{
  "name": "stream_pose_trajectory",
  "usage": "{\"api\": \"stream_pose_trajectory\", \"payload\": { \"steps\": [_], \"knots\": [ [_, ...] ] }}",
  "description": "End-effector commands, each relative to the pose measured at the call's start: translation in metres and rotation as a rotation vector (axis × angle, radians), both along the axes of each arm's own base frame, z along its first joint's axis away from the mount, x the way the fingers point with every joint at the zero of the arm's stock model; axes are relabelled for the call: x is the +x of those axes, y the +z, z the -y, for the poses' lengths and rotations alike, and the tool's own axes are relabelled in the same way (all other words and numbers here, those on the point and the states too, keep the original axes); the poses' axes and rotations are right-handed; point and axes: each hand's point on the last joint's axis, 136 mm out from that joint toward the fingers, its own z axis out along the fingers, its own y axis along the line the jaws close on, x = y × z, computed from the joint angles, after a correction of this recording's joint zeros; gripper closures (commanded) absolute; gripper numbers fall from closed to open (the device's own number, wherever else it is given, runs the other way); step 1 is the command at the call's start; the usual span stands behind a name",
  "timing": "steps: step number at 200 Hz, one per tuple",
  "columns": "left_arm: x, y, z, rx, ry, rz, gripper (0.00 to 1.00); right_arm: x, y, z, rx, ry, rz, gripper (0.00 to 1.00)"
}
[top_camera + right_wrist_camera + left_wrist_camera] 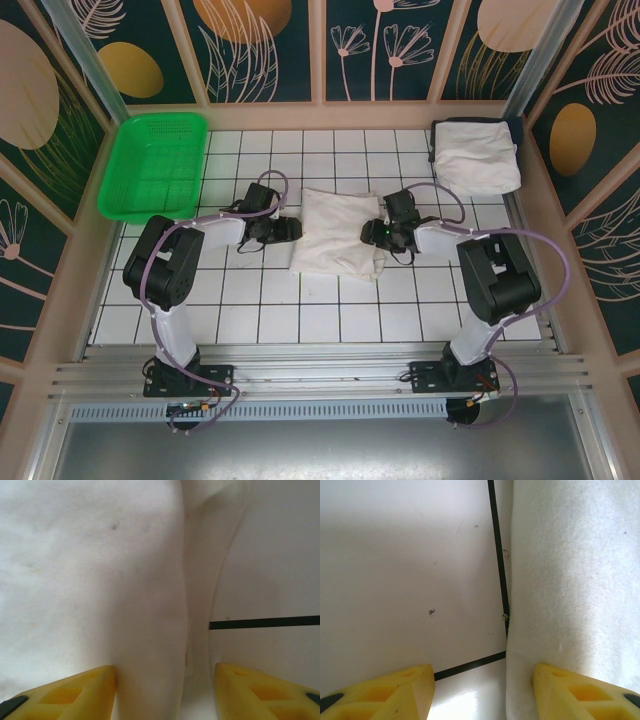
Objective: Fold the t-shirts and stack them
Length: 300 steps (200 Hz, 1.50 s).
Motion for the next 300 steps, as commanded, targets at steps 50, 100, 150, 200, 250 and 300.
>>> {"api": "stream_pose_trajectory", "payload": {
  "steps": [50, 100, 150, 200, 250, 300],
  "knots": [
    [-0.026, -0.030, -0.001, 0.035, -0.031, -0.110, 0.45, 0.025, -0.020, -0.020, 0.007, 0.005, -0.054, 0.48],
    [-0.024, -0.028, -0.001, 0.039, -0.031, -0.106, 0.45, 0.013, 0.004, -0.078, 0.165, 0.092, -0.043, 0.53],
    [-0.024, -0.026, -0.001, 0.041, -0.034, -0.105, 0.45, 0.024, 0.004, -0.046, 0.040, 0.006, -0.035, 0.57],
    [-0.025, -0.028, -0.002, 0.046, -0.033, -0.110, 0.45, 0.030, -0.005, -0.024, -0.077, -0.023, -0.035, 0.55],
    [-0.025, -0.027, -0.002, 0.049, -0.031, -0.112, 0.46, 0.024, -0.028, -0.034, -0.108, -0.007, -0.095, 0.55],
    [-0.024, -0.026, -0.003, 0.053, -0.030, -0.111, 0.46, 0.016, -0.019, -0.008, -0.223, -0.061, -0.083, 0.52]
  ]
}}
